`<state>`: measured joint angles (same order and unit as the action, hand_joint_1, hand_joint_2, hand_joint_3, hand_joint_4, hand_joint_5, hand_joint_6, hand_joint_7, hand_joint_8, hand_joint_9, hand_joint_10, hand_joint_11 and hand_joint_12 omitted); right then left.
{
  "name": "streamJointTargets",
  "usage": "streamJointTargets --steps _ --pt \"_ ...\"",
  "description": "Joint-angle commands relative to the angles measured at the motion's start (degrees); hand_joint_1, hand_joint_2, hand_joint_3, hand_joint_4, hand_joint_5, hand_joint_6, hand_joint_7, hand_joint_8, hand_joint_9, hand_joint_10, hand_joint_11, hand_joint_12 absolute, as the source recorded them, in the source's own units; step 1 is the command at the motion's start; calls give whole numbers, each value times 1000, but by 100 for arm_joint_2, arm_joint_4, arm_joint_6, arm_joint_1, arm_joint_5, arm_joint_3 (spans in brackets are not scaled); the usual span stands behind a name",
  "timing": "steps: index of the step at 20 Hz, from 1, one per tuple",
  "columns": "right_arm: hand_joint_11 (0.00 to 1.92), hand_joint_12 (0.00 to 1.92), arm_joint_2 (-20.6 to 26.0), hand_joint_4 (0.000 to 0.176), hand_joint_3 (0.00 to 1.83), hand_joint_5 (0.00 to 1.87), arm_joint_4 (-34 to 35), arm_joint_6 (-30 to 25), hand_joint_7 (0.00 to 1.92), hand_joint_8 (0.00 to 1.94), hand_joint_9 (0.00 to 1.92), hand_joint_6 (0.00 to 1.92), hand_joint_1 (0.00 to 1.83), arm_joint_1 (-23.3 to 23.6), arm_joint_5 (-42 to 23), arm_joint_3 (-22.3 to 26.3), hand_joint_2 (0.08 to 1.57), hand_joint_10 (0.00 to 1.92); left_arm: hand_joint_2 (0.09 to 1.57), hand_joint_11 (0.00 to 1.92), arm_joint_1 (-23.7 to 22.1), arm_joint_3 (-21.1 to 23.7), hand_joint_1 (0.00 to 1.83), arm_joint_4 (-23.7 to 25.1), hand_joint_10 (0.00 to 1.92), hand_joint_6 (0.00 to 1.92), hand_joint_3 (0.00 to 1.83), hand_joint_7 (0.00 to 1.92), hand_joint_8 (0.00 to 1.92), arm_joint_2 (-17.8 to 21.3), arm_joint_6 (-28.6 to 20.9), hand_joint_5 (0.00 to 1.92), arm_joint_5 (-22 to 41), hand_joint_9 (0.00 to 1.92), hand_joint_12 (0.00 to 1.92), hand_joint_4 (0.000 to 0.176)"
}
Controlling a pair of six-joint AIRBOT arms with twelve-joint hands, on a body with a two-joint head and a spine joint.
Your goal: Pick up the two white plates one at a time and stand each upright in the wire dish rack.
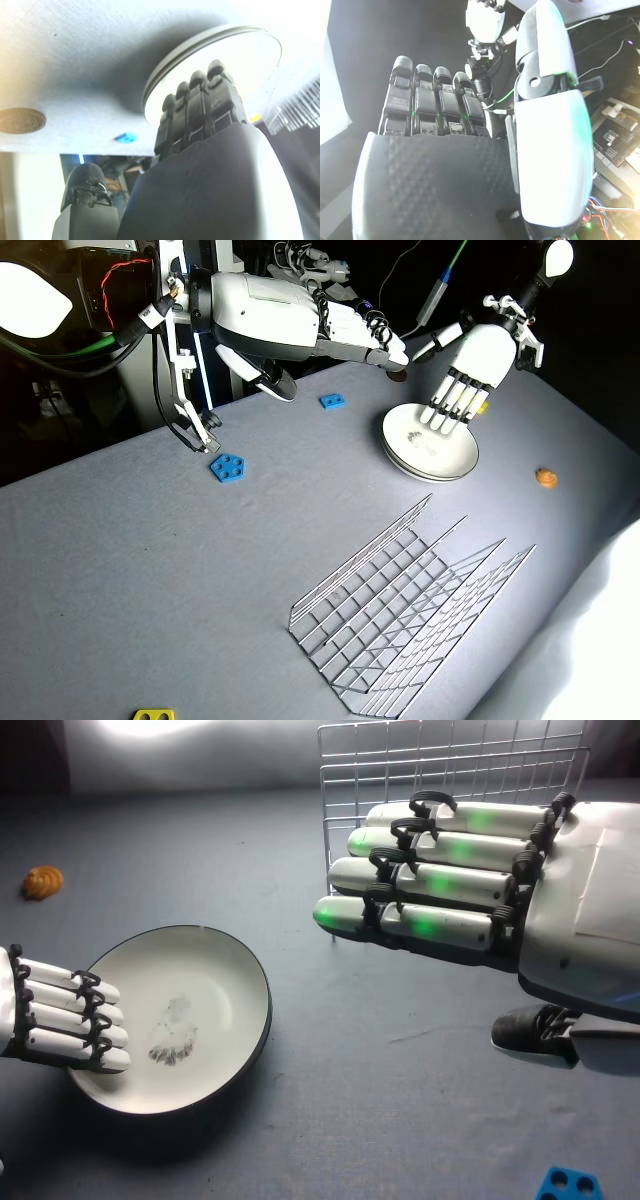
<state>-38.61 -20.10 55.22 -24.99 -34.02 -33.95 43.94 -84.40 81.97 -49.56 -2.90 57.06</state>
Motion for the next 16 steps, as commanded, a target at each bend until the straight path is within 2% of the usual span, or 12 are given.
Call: streamJointTargets --steps 1,2,7,8,10,13,16 --pt "0 67 8 0 0 63 90 11 0 0 0 5 1207 61 -690 25 1026 0 1089 9 -4 -41 0 -316 3 3 1 94 7 -18 -22 82 227 60 4 0" --pt "0 109 8 0 0 80 90 11 13 0 0 3 1200 61 -690 25 1017 0 1092 10 -3 -41 0 -316 4 6 2 99 8 -20 -26 88 221 63 5 0" --pt "0 50 8 0 4 36 90 11 0 0 0 0 1112 63 -690 25 1041 0 1079 2 20 -41 0 -319 6 5 0 93 5 -46 -45 87 203 59 1 0" --pt "0 129 8 0 2 82 90 11 33 0 14 3 1156 63 -690 25 1015 0 1084 7 27 -44 0 -319 6 5 0 96 5 -52 -48 87 203 61 3 0" --pt "0 143 8 0 4 94 90 11 39 0 10 3 1126 63 -691 26 1016 0 1097 26 53 -56 0 -319 10 13 5 113 11 -77 -69 111 203 74 12 0" --pt "5 30 8 0 2 19 89 11 0 0 0 3 1030 63 -722 27 1019 0 1091 13 109 -68 0 -316 4 1 1 106 2 -119 -76 100 197 72 9 0" --pt "0 29 8 0 0 31 89 12 0 0 0 7 1055 63 -735 27 1013 0 1096 16 188 -68 0 -315 2 0 3 107 2 -160 -76 100 167 69 10 0"
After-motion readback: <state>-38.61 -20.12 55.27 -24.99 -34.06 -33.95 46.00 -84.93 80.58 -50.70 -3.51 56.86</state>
